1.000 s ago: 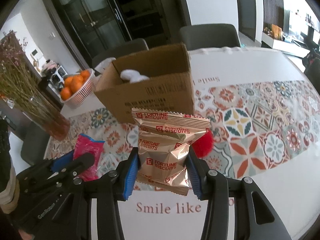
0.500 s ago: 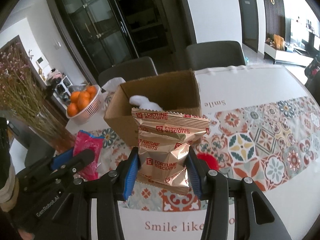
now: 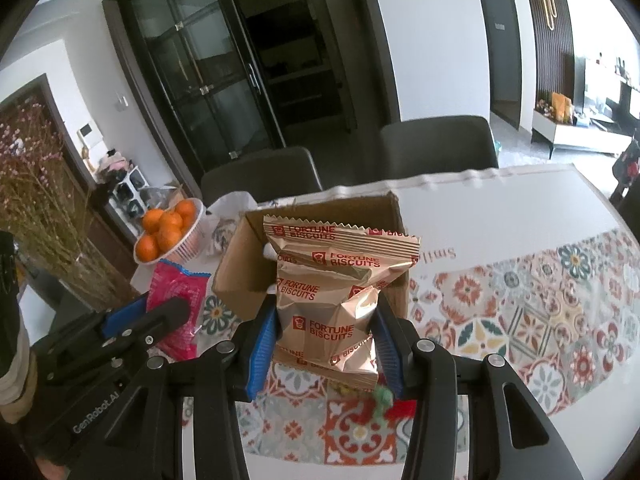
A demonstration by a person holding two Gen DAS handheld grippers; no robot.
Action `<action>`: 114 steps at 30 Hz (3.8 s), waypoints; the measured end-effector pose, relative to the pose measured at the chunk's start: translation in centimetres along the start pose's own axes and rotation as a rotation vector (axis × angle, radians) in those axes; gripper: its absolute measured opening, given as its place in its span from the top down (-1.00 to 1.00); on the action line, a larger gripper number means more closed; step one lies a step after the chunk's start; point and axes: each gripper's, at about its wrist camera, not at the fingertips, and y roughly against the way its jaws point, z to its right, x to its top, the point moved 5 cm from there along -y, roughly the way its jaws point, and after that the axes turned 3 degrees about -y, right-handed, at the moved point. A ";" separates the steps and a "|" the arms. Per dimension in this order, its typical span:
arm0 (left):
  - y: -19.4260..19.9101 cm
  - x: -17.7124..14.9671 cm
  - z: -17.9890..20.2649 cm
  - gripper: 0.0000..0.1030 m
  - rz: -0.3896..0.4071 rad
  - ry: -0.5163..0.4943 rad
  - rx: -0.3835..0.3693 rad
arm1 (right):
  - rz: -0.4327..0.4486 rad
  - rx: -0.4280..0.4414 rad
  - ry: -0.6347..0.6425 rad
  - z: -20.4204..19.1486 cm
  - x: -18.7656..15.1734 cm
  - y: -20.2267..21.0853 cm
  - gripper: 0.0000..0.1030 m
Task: Organize soft objects
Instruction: 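Carry the pink packet with the left tool while the right tool carries the biscuit packet to the box, then open both tools over the box to drop the two packets inside, then withdraw both tools from the box toward the fuzzy toy and keychain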
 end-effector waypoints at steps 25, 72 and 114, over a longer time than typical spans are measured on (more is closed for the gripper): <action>-6.3 5.9 -2.6 0.44 -0.026 0.008 0.005 | -0.101 -0.003 0.051 0.1 5.9 -7.5 0.09; -9.9 4.3 -3.8 -0.23 -0.123 -0.019 0.112 | -0.134 -0.146 0.090 2.0 4.9 -8.9 -0.27; -4.7 -2.8 1.9 -0.62 -0.094 -0.163 0.130 | -0.143 -0.167 0.040 5.3 -5.0 -2.6 -0.47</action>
